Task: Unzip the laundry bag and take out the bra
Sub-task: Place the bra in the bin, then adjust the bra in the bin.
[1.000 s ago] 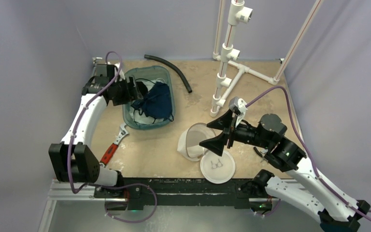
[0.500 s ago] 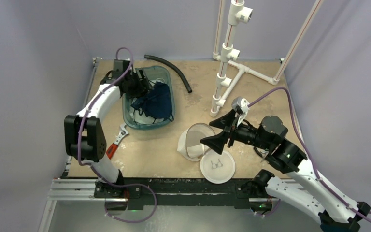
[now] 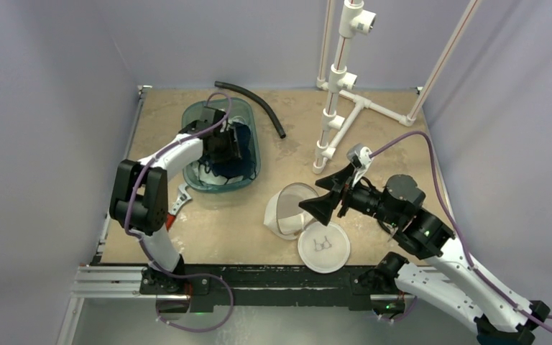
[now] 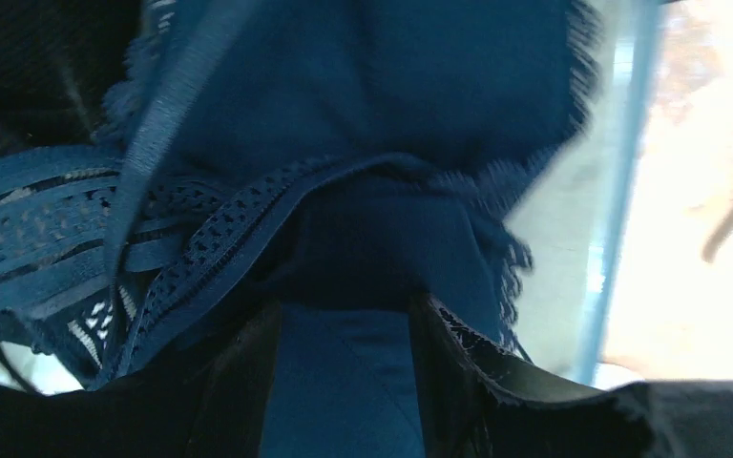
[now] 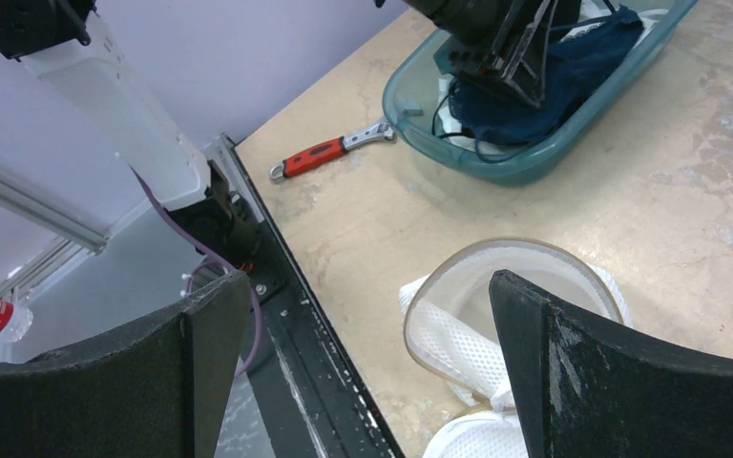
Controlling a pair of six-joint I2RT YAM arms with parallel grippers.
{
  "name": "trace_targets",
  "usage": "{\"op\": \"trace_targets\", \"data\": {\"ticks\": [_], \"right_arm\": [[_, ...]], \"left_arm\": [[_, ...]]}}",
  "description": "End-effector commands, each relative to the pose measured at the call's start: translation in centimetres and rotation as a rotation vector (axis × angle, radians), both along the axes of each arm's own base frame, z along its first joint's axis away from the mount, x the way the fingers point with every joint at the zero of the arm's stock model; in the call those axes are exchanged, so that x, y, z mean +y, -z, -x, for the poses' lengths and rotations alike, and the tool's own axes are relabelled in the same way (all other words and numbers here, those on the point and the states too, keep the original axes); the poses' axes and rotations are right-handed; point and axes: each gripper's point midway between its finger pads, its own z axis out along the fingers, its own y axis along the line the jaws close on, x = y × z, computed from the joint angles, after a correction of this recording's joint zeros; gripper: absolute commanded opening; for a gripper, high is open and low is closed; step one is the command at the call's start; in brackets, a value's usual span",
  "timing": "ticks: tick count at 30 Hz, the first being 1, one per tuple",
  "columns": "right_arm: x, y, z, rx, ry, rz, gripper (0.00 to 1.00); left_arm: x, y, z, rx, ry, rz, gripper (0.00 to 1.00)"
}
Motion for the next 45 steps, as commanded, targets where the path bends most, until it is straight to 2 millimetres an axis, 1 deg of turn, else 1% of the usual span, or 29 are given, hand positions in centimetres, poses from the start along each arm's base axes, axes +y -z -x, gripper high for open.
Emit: {"op": "trace_targets", "data": {"ticks": [1,5,6,8,10,13,16,19,20,21,22,23,25,26,29,31,32,33,34,37,42,44,45], "right_arm": [[-0.5,-0.7,-0.5,-0.011,0.045,-0.023,0.98],[-0.7,-1.0,-0.5,-0.016,0.052,-0.027,0.98],[-0.7,-1.0,-0.5,-0.016,0.052,-0.027,0.98],[-0.8,-1.3,-0.3,-0.022,0.052,-0.027,0.98],[-1.1,-1.7,-0.3,-0.03,0.061,-0.029,0.98],[-1.8,-2.3,-0.4,-0.046,0.094,-0.028,0.98],[-2.5,-2.7,-0.6,-0.06,0.127,-0.023,0.98],[-3.3,-3.0,-0.9,-0.066,0.174,-0.023,0.98],[-3.7,-3.1,-1.2,-0.068,0.202,-0.023,0.98],[-4.2,-3.2,-1.5,-0.065,0.238,-0.028,0.98],[-4.8,-3.1,-1.9,-0.053,0.28,-0.033,0.98],[-5.4,-3.0,-2.3,-0.048,0.326,-0.041,0.98],[-7.4,-2.6,-3.5,-0.028,0.467,-0.054,0.98],[-8.3,-2.5,-3.8,-0.018,0.521,-0.064,0.98],[-10.3,-2.5,-4.2,-0.015,0.623,-0.092,0.98],[-11.1,-2.9,-4.3,-0.018,0.666,-0.11,0.98],[-12.2,-3.2,-4.9,-0.026,0.732,-0.121,0.98],[-12.7,-3.4,-5.0,-0.029,0.759,-0.125,0.98],[-13.2,-3.6,-5.1,-0.026,0.787,-0.134,0.98],[-14.8,-4.7,-5.1,0.012,0.88,-0.275,0.98],[-17.1,-6.8,-4.2,0.007,0.933,-0.528,0.98],[-17.6,-7.4,-4.0,-0.016,0.941,-0.546,0.98],[-17.6,-7.1,-4.1,-0.016,0.949,-0.522,0.98]], "left_arm": [[4.5,1.2,0.1,-0.01,-0.068,-0.219,0.5],[5.8,-0.2,-0.4,-0.06,-0.107,-0.274,0.5],[5.9,-0.6,-0.5,-0.068,-0.111,-0.278,0.51],[5.7,-2.0,-0.9,-0.103,-0.109,-0.265,0.52],[5.1,-4.1,-1.2,-0.16,-0.106,-0.22,0.57],[4.0,-8.0,-1.5,-0.257,-0.092,-0.137,0.65],[3.1,-11.6,-1.3,-0.331,-0.079,-0.065,0.69],[2.6,-15.3,-0.5,-0.416,-0.079,0.003,0.73],[2.7,-16.5,-0.1,-0.447,-0.088,0.017,0.74],[3.1,-18.1,0.6,-0.495,-0.103,0.031,0.74],[3.5,-19.2,1.2,-0.533,-0.119,0.037,0.75],[4.1,-20.0,1.8,-0.564,-0.139,0.038,0.76],[5.1,-21.3,3.2,-0.613,-0.175,0.036,0.78],[5.6,-21.7,3.9,-0.626,-0.192,0.033,0.81],[6.7,-21.9,5.7,-0.631,-0.216,0.014,0.82],[7.5,-21.6,6.6,-0.613,-0.24,-0.014,0.82],[7.9,-21.5,7.1,-0.604,-0.25,-0.027,0.82],[8.3,-21.5,7.5,-0.598,-0.265,-0.036,0.82],[8.7,-21.4,7.8,-0.595,-0.281,-0.044,0.82],[9.4,-21.5,8.7,-0.606,-0.307,-0.055,0.82],[10.1,-21.4,9.6,-0.625,-0.34,-0.054,0.83],[10.5,-20.9,9.9,-0.614,-0.35,-0.069,0.84],[10.7,-20.6,10.0,-0.606,-0.358,-0.08,0.84]]}}
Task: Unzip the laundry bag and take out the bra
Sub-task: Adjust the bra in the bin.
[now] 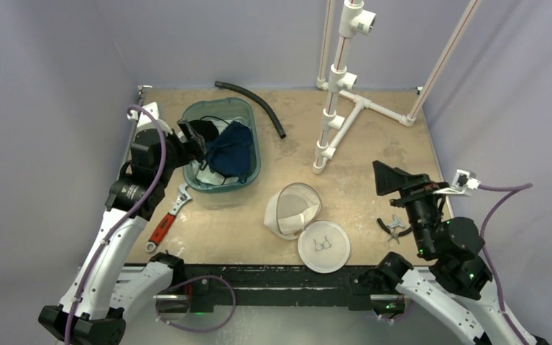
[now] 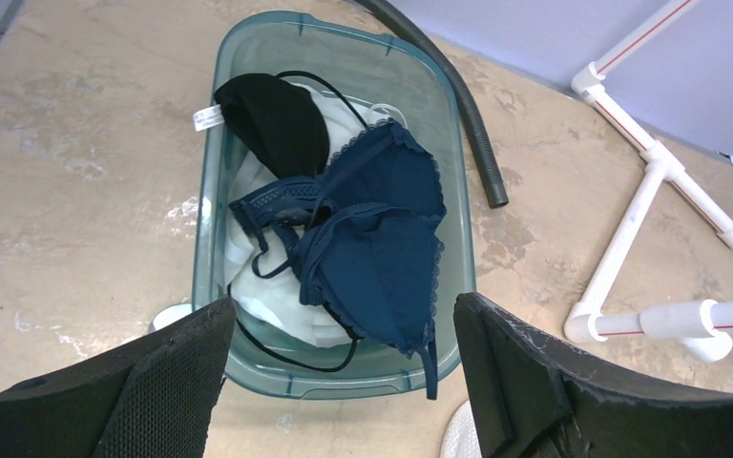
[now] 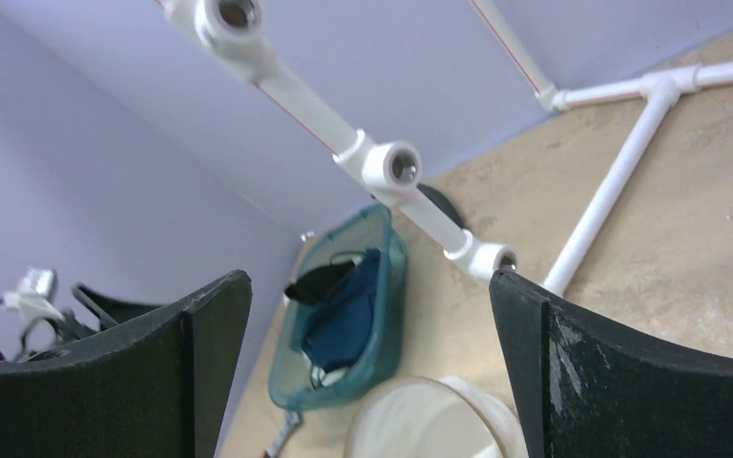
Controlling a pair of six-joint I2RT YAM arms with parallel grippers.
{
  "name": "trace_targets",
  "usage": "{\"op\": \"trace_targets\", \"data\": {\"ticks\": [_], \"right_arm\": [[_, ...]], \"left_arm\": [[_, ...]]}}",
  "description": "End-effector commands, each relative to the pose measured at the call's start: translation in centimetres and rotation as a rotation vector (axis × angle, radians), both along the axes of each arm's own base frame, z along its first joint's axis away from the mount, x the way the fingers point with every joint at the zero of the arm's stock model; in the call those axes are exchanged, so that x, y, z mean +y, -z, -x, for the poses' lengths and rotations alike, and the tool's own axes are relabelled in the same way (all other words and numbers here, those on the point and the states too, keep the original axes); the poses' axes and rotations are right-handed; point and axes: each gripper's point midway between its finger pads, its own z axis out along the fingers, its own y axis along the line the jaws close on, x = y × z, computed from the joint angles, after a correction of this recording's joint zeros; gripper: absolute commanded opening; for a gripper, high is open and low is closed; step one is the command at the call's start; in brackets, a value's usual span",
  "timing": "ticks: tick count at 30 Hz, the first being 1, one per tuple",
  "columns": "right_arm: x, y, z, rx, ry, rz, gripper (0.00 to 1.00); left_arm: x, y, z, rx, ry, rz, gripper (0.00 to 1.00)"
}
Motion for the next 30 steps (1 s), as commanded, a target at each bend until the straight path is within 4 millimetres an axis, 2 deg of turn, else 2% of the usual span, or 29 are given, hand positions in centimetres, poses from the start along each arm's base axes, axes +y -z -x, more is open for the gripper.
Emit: {"op": "trace_targets", "data": {"ticks": [1,6,10,13,17,23,30], "right_arm": [[-1.8,-2.0,-0.3,-0.036,0.097,-0.093,0.98],[-1.3,-0.8,-1.2,0.063,0.113,0.009,0.98],[2.2,-1.8,-0.5,0.005,-0.077,0.073,0.98],[3.8,-1.4,-0.6,-0.011,-0.143,0.102,0.98],[3.6,-0.6,-1.2,0.007,-0.115,0.13,0.98],[2.2,-0.2,-1.5,-0.003,-0.045,0.149,0.98],[0.7,2.6,-1.2,0.024,0.015,0.092,0.98]], "left_arm": [[1.4,0.4,0.6,0.009,-0.069,-0.013,0.84],[1.7,1.5,1.4,0.038,-0.062,-0.047,0.83],[2.2,1.7,2.1,0.016,-0.065,-0.059,0.83],[2.8,2.0,2.5,0.02,-0.1,-0.062,0.83],[3.0,2.7,2.7,0.056,-0.115,-0.063,0.82],[3.0,2.9,3.3,0.053,-0.095,-0.071,0.82],[3.0,4.0,3.4,0.082,-0.102,-0.07,0.82]]}}
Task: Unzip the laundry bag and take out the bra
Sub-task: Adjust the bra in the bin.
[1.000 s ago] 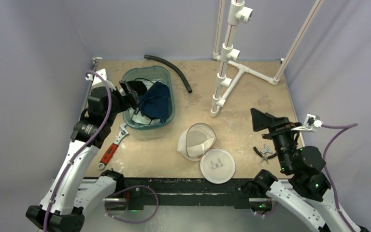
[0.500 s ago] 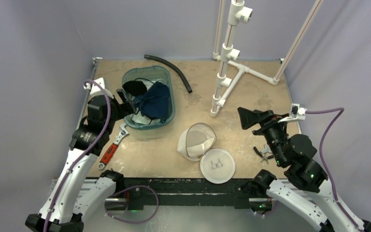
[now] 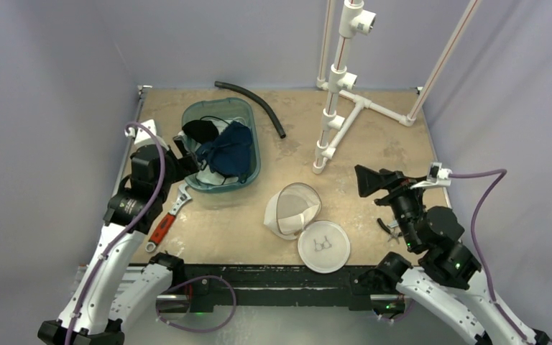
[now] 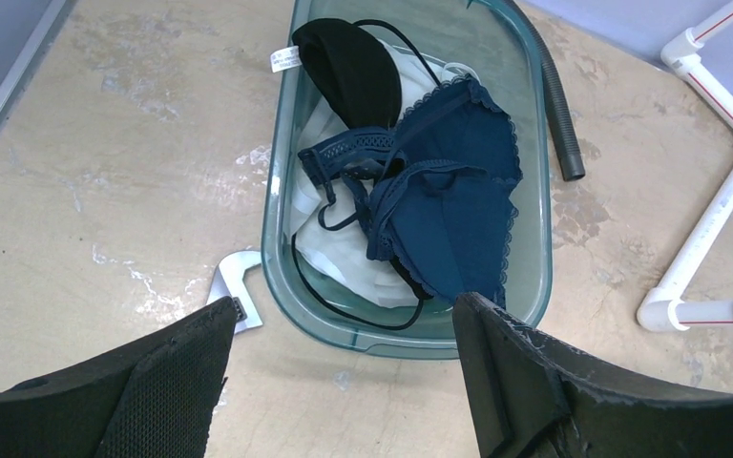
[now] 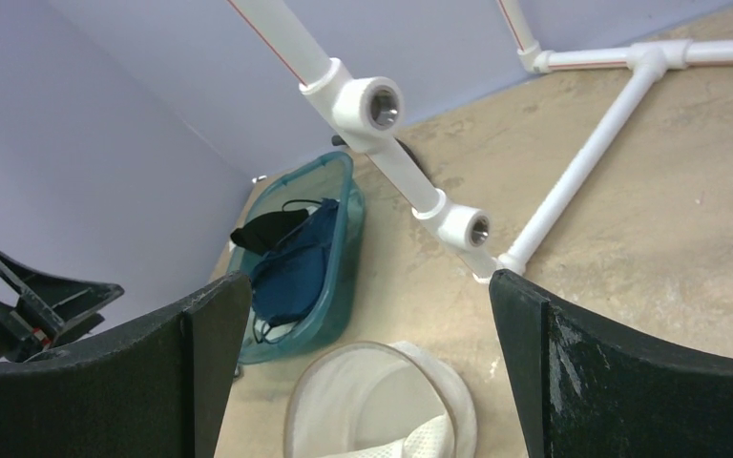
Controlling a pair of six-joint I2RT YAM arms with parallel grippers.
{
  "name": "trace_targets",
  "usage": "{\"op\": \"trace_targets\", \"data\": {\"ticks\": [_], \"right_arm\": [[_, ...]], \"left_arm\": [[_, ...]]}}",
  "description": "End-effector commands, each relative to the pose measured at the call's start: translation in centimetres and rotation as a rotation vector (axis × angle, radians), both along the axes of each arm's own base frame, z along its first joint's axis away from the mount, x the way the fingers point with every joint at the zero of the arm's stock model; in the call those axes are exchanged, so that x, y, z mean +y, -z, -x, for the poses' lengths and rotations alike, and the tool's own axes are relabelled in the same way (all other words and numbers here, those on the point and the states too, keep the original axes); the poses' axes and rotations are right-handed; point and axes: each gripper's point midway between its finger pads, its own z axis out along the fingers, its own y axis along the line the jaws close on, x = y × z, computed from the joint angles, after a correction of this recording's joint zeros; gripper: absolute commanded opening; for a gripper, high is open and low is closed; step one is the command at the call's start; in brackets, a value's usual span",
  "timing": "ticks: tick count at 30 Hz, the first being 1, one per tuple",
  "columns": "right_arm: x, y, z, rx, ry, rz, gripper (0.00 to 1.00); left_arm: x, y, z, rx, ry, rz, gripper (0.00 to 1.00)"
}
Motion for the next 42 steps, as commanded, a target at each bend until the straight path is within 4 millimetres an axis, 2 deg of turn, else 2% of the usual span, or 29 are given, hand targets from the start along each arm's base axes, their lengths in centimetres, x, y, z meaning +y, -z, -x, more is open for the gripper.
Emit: {"op": "trace_targets", "data": {"ticks": [1,4,7,9,11,15,18,20,24,27,29,31,35,39,42], "right_arm": [[-1.2,0.7,0.1,-0.022,0.049,-0.058,0.98],[0.7,0.0,1.3,-0.086,-0.092,0.007,0.98],[1.0,-1.1,1.4,-0.078,-0.111,0.03,0.98],[1.4,-0.9,1.2,-0.037,-0.111,0.0,0.98],[3.8,-1.0,1.4,-0.051,-0.223,0.022,0.98],[7.3,2.0,0.4,0.105,-0.323,0.088,0.98],[8.2,3.7,-0.2,0.176,-0.336,0.127,0.98],[8.3,4.1,-0.1,0.174,-0.339,0.114,0.98],[8.3,4.9,0.2,0.175,-0.35,0.115,0.98],[8.2,5.8,0.2,0.2,-0.344,0.127,0.98],[8.2,6.3,0.3,0.207,-0.351,0.133,0.98],[8.2,6.5,0.4,0.209,-0.355,0.132,0.98],[8.0,7.3,0.6,0.233,-0.345,0.122,0.98],[8.2,9.7,0.9,0.341,-0.329,0.061,0.98],[8.5,11.6,1.0,0.421,-0.322,0.028,0.98]], "left_arm": [[0.3,0.8,0.1,0.016,-0.011,-0.008,0.82],[-0.5,0.9,0.0,0.019,0.057,-0.029,0.82],[-1.5,1.4,-0.3,0.036,0.122,-0.034,0.84],[-1.8,2.3,-0.9,0.055,0.113,-0.019,0.96],[-2.4,3.5,-1.8,0.088,0.121,-0.004,0.98],[-5.2,6.3,-4.0,0.231,0.184,0.076,0.91],[-5.8,7.9,-5.0,0.298,0.158,0.106,0.86],[-4.9,9.0,-5.2,0.326,0.109,0.075,0.86],[-1.4,10.5,-4.9,0.37,-0.021,-0.056,0.87],[0.5,12.1,-4.8,0.416,-0.06,-0.045,0.86],[1.0,13.0,-4.9,0.439,-0.062,-0.014,0.83],[0.9,12.9,-5.2,0.43,-0.054,0.006,0.8],[-0.2,11.4,-6.1,0.372,-0.013,0.051,0.77],[-1.9,8.1,-6.0,0.26,0.076,0.09,0.77],[-3.2,6.0,-4.7,0.177,0.125,0.086,0.81]]}}
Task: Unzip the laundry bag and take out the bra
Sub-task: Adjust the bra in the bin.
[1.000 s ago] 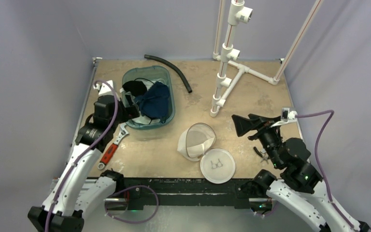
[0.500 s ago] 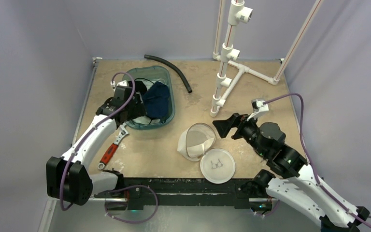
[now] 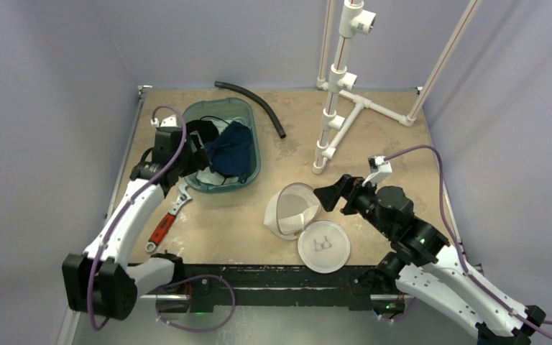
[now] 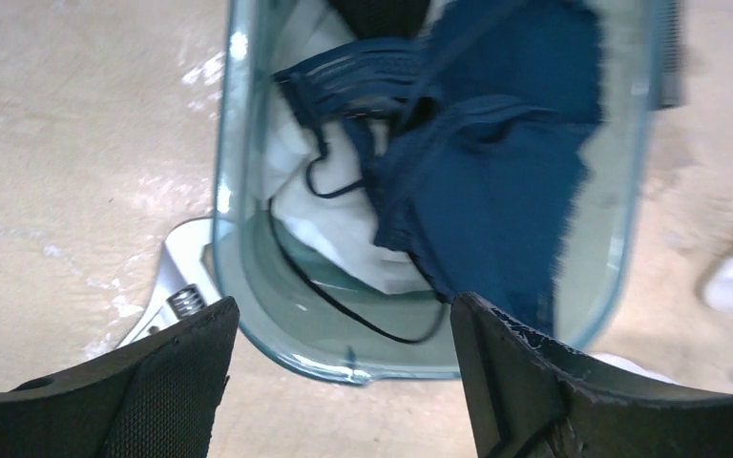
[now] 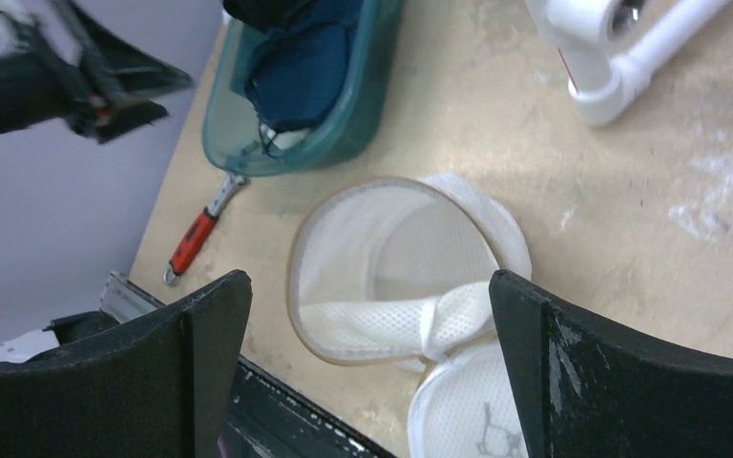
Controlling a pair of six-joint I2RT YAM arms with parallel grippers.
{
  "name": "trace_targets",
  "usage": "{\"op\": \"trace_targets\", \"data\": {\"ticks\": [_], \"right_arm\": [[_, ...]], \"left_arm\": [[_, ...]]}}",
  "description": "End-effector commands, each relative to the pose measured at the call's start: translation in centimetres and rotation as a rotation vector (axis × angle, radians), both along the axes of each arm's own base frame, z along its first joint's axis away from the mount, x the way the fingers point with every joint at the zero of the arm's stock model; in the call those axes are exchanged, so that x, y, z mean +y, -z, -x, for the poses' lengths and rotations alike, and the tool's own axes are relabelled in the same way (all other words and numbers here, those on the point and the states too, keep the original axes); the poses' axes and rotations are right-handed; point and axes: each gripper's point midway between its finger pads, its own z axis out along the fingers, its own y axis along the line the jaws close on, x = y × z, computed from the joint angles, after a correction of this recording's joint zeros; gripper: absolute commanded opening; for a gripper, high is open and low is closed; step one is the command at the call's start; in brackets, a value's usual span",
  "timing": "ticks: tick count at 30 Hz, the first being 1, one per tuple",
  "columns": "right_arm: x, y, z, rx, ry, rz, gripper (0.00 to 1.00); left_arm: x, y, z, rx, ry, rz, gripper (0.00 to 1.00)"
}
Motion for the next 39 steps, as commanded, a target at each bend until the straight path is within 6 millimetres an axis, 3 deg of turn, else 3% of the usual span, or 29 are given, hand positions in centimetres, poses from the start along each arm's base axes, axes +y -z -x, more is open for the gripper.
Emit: {"op": "trace_targets", "data": {"ticks": [1,3,6,9,12,18,24,34,39], "right_arm": [[0.3,2.9,0.3,0.14,0.039,-0.041,0.98],[-0.3,3.5,0.0,0.155,0.09,-0.045,0.98],[-1.0,2.8,-0.4,0.123,0.127,-0.064,0.98],[-1.2,2.1,-0.4,0.095,0.131,-0.071,0.98],[-1.2,1.6,-0.3,0.086,0.122,-0.079,0.98],[-1.2,0.1,0.3,0.063,0.088,-0.064,0.98],[-2.4,-0.9,0.6,0.028,0.104,-0.046,0.98],[-2.1,-1.5,0.6,0.022,0.09,-0.041,0.97],[-2.2,-1.1,0.5,0.031,0.096,-0.022,0.97]], "left_arm": [[-2.7,-5.3,0.8,-0.209,0.105,0.051,0.82],[-2.0,-6.2,1.9,-0.237,0.081,0.024,0.86],[1.7,-8.2,2.4,-0.294,-0.041,-0.117,0.95],[3.8,-7.2,1.3,-0.208,-0.125,-0.191,0.97],[2.6,-5.8,-1.4,-0.15,-0.094,-0.132,0.89],[1.1,-5.4,-7.1,-0.193,-0.08,-0.095,0.78],[0.7,-1.5,-11.1,-0.134,-0.088,-0.103,0.75],[1.1,3.8,-17.2,-0.073,-0.092,-0.045,0.71],[-3.1,5.2,-20.2,-0.112,0.138,0.111,0.68]]}}
